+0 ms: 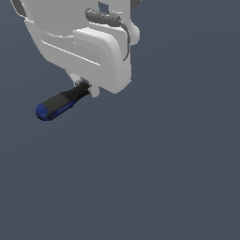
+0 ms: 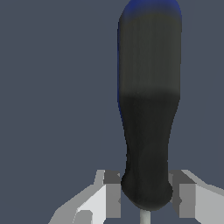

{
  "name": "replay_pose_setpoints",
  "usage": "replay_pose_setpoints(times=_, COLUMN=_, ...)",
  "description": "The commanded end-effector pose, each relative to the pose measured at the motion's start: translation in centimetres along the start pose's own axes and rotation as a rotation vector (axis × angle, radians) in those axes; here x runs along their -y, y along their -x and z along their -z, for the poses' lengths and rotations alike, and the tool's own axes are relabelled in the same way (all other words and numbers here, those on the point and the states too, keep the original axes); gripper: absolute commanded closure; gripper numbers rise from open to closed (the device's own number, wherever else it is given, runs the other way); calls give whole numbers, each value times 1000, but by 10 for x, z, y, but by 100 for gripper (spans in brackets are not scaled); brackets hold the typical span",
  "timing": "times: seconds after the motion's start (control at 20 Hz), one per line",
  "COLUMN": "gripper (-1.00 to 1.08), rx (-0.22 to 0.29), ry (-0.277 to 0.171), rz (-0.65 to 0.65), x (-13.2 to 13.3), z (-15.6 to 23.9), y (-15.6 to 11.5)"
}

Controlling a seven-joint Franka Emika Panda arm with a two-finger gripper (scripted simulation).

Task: Pick up the object and move it to a goal position.

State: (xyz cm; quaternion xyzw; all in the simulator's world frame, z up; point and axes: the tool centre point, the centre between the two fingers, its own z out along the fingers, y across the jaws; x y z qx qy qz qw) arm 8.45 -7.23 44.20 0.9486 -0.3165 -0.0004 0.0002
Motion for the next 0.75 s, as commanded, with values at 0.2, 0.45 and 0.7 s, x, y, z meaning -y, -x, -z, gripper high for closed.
replay_pose_setpoints(times=0.2, gripper=108, rx=-1, ry=0, rz=0, x=0, z=11, y=-6)
replay_pose_setpoints(times=0.45, gripper=108, rx=-1, ry=0, rz=0, x=1, z=14, y=-9)
replay_pose_setpoints(times=0.7, gripper=108, rx=-1, ry=0, rz=0, x=1, z=15, y=-9)
